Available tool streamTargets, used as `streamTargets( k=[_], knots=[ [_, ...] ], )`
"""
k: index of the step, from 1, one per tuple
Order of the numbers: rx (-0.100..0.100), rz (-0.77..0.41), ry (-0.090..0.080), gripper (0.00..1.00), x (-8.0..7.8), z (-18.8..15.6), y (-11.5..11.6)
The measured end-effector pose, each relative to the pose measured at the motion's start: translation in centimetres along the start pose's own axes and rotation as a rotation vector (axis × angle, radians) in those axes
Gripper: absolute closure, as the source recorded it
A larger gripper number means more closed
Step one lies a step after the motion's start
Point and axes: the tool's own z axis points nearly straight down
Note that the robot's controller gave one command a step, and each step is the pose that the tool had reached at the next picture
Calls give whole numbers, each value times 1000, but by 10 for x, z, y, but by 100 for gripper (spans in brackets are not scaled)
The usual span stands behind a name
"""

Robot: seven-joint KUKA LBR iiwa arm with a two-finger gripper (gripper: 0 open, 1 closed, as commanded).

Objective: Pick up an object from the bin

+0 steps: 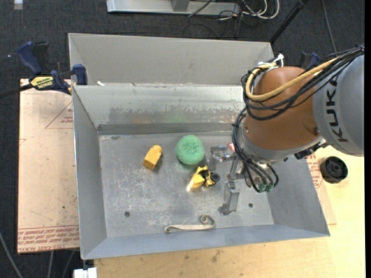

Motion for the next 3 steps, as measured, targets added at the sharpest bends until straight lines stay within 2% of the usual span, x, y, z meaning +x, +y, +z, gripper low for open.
streamTargets(
  k=[1,2,3],
  knots=[
    [-1,2,-8,0,-2,-4,0],
    [1,-239,-18,0,-55,42,-35],
    [0,-247,-7,0,-71,62,-46]
  ],
)
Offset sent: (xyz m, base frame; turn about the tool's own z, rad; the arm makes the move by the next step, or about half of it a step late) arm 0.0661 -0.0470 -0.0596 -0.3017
